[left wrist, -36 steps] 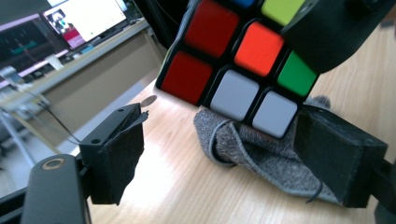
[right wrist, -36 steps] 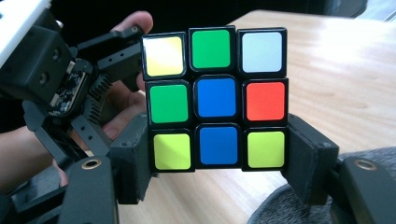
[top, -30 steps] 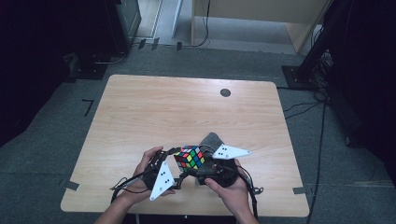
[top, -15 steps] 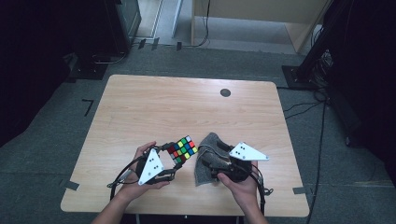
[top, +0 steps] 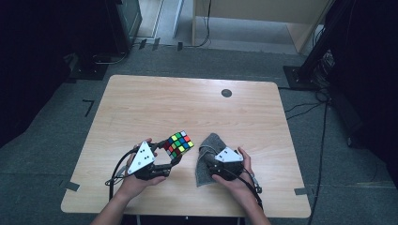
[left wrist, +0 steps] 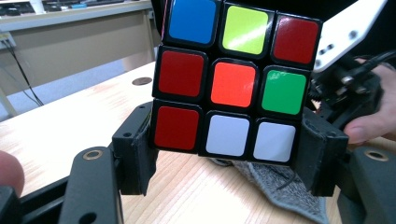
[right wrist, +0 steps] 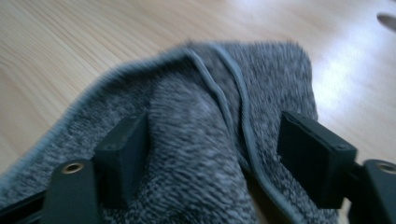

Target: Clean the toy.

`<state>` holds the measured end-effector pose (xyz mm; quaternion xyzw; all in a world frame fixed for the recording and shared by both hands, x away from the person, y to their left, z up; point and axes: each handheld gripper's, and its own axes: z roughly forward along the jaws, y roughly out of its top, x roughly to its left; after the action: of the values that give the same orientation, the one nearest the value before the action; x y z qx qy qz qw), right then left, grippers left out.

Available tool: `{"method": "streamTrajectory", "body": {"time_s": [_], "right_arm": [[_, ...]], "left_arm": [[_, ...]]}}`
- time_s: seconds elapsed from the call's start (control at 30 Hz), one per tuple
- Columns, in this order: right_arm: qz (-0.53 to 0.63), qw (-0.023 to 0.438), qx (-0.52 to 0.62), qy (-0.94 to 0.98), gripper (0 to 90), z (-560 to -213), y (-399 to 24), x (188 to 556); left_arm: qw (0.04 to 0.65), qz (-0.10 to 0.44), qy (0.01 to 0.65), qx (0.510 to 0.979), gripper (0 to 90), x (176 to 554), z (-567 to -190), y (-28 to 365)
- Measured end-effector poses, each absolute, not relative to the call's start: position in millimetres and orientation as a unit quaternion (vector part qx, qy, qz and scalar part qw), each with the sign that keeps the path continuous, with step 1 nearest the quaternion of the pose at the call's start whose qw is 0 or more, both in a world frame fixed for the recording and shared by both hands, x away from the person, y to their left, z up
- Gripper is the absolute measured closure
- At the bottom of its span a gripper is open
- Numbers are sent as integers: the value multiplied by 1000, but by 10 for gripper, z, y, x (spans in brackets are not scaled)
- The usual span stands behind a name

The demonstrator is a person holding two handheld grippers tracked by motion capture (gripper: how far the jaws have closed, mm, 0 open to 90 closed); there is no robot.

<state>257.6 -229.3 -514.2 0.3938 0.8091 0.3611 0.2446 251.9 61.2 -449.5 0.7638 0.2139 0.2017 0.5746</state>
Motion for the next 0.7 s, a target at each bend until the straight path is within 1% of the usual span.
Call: {"method": "streamTrajectory", "body": {"time_s": [0.07,0.1,0.13,0.17,0.23,0.27,0.37,0.47,0.6,0.7], "right_arm": [[361,231,397,812,388,-5168,-2302,2594],[355,226,396,816,409,-5180,-2306,2600],[358,216,399,816,456,-5190,-2311,2606],[363,205,405,814,533,-5186,-2318,2607],[357,210,412,812,668,-5159,-2332,2601],[358,208,416,810,704,-5141,-2343,2599],[389,221,423,788,736,-5012,-2414,2560],[450,239,424,749,741,-4780,-2488,2473],[553,235,386,700,739,-4431,-2514,2283],[599,231,339,688,736,-4205,-2414,2133]], "left_arm": [[574,201,213,764,332,2519,-4496,609],[574,201,213,765,332,2519,-4498,608],[574,200,213,765,333,2519,-4499,607],[573,200,212,766,333,2518,-4500,605],[571,197,212,768,332,2520,-4505,600],[570,196,211,770,333,2521,-4510,596],[561,196,208,777,333,2524,-4529,579],[556,194,206,782,333,2527,-4549,557],[542,196,194,794,333,2510,-4584,508],[537,195,180,801,333,2477,-4604,449]]}}
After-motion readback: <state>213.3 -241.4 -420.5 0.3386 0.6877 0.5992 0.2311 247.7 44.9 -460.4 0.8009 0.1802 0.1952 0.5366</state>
